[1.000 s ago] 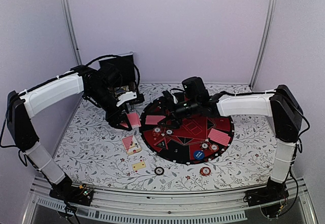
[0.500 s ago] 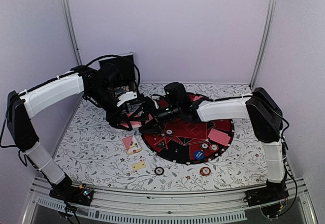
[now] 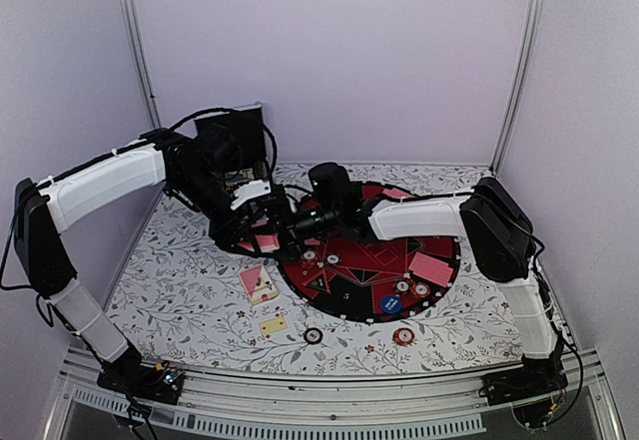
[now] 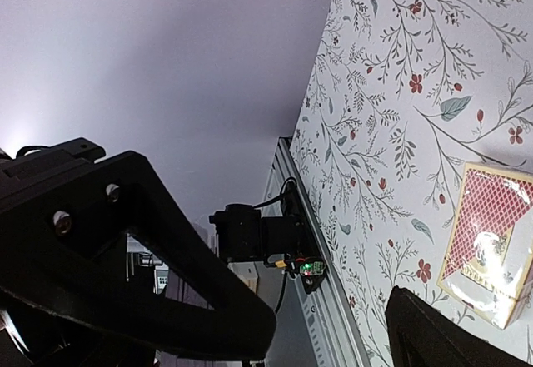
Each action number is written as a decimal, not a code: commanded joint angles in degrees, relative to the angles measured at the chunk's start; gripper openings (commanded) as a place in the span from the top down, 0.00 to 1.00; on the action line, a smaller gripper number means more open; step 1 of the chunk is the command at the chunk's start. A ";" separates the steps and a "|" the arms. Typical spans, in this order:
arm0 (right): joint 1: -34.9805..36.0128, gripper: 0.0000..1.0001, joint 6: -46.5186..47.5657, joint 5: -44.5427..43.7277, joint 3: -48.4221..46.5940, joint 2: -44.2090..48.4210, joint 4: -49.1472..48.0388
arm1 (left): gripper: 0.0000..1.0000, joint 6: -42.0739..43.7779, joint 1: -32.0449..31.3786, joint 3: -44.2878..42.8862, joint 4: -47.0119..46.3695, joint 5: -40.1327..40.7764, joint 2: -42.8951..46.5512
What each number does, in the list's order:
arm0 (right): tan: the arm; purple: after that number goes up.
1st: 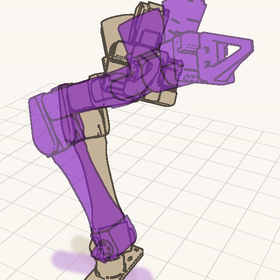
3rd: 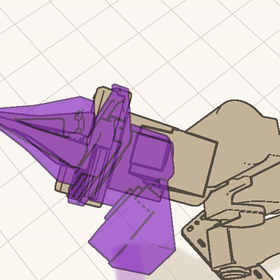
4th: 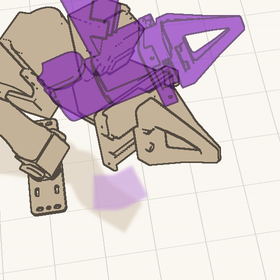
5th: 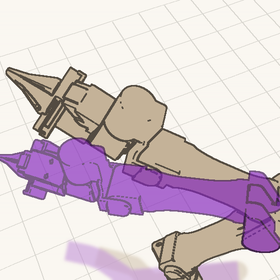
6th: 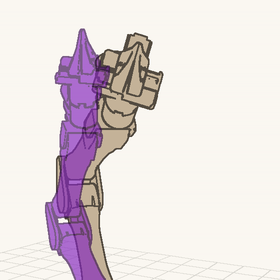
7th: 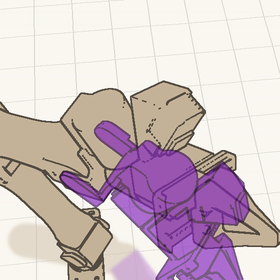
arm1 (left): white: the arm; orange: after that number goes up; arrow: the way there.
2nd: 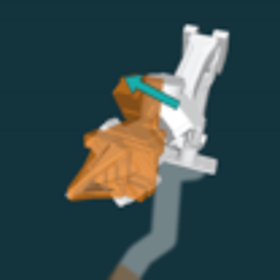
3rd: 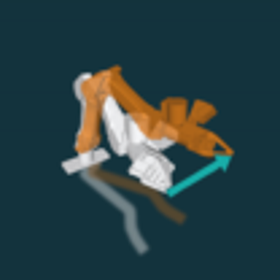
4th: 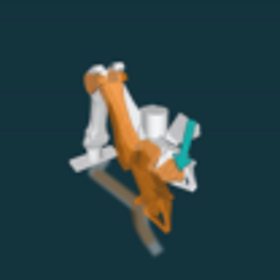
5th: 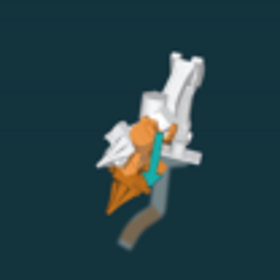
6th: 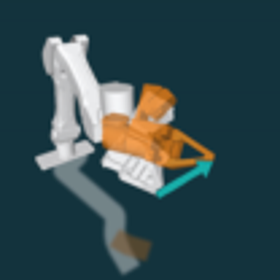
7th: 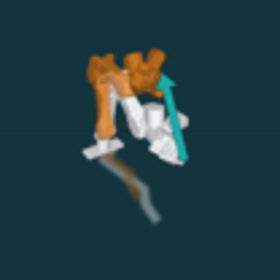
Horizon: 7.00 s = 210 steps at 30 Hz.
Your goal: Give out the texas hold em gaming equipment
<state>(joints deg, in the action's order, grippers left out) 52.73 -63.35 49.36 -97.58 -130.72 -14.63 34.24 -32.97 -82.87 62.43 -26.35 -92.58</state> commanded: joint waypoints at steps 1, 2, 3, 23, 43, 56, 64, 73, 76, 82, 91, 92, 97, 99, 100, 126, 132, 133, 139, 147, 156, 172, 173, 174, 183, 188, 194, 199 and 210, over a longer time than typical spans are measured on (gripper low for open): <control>0.47 0.04 -1.35 1.62 -2.44 -2.44 -1.88 | 1.00 -0.23 -0.87 -0.80 -0.82 -0.79 0.64; 0.49 0.06 -1.45 1.62 -2.52 -2.66 -1.89 | 1.00 -0.23 -0.88 -0.80 -0.78 -0.81 0.64; 0.49 0.07 -1.57 1.80 -2.60 -2.82 -1.89 | 1.00 -0.28 -0.87 -0.79 -0.78 -0.81 0.66; -3.66 0.58 -0.81 3.42 4.49 1.55 -2.33 | 1.00 0.37 -0.78 -0.63 -0.56 -0.29 1.34; -4.90 0.76 -1.07 4.34 6.35 4.39 -2.33 | 1.00 0.63 -0.70 0.76 -0.73 0.97 1.95; -5.57 0.81 -1.08 4.69 8.61 6.54 -1.38 | 1.00 0.73 -0.69 1.87 -1.09 1.95 2.48; -6.82 0.95 -0.34 4.63 11.89 9.60 -0.13 | 1.00 0.79 -0.52 2.47 -1.69 2.79 2.84; -8.04 0.89 1.61 4.77 12.55 11.41 3.07 | 1.00 0.92 -0.52 2.45 -1.38 2.62 2.72; -8.05 0.82 1.98 4.93 12.58 11.19 3.77 | 1.00 0.88 -0.43 2.33 -1.25 2.68 2.70; -8.06 0.96 1.60 4.95 12.94 11.17 3.65 | 1.00 0.92 -0.34 2.52 -1.48 2.64 2.76; -9.04 1.00 1.68 4.97 13.44 11.64 4.15 | 1.00 1.08 -0.25 3.24 -1.42 2.46 3.17; -9.64 1.00 1.80 4.89 13.54 11.83 4.42 | 1.00 1.09 -0.25 3.24 -1.27 2.44 3.19; -13.01 1.00 5.43 0.61 11.77 12.96 13.78 | 1.00 1.06 -0.16 3.49 -1.09 2.53 3.41; -14.31 1.00 11.78 -4.71 8.25 13.28 24.29 | 1.00 1.04 -0.16 3.67 -1.08 2.62 3.60; -14.97 1.00 14.20 -8.18 5.86 13.16 29.22 | 1.00 1.04 -0.16 3.69 -1.09 2.58 3.70; -12.44 1.00 44.54 -77.99 -38.29 -12.27 67.47 | 1.00 1.18 1.51 4.47 -0.34 1.24 3.72; -8.21 1.00 52.09 -85.91 -38.33 -15.04 63.08 | 1.00 1.15 1.68 4.54 -0.22 0.96 3.72; -7.44 1.00 53.57 -87.50 -38.37 -15.43 62.19 | 1.00 1.16 1.68 4.52 -0.21 0.95 3.72; -5.53 1.00 62.12 -92.67 -38.43 -18.55 58.14 | 1.00 1.26 1.77 4.47 0.03 0.75 3.75; -5.54 1.00 66.31 -94.20 -38.39 -21.34 55.79 | 1.00 1.42 1.86 4.12 0.40 0.94 3.72; -5.52 1.00 71.05 -100.21 -37.89 -23.47 52.61 | 1.00 1.60 2.06 3.87 0.48 0.95 3.48; -5.33 0.54 65.99 -88.03 -35.42 -23.21 54.50 | 1.00 1.61 2.30 3.22 0.73 0.67 2.67; -5.43 0.48 65.46 -87.38 -34.99 -22.86 54.39 | 1.00 1.57 2.30 3.24 0.75 0.68 2.71; -5.38 0.43 64.75 -86.61 -34.74 -22.28 54.43 | 1.00 1.61 2.30 3.24 0.74 0.73 2.73; -8.46 0.27 56.89 -72.07 -32.86 -17.55 56.37 | 1.00 1.71 2.30 3.51 0.76 0.55 2.76; -11.14 0.20 52.47 -58.49 -30.12 -12.91 55.66 | 1.00 1.51 2.30 3.15 0.93 0.35 2.90; -14.90 0.13 47.83 -46.86 -25.56 -10.05 54.91 | 1.00 1.50 2.30 3.68 0.87 0.33 3.10; -15.39 0.20 46.74 -47.17 -22.24 -7.11 54.20 | 1.00 1.49 2.30 3.42 0.85 0.16 2.85; -17.76 0.25 40.12 -37.18 -2.67 2.00 44.46 | 1.00 1.52 2.30 4.01 0.37 -0.04 2.66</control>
<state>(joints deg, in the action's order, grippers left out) 35.90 -19.46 6.09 -105.19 -133.12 34.37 35.40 -31.22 -78.59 62.89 -25.06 -90.21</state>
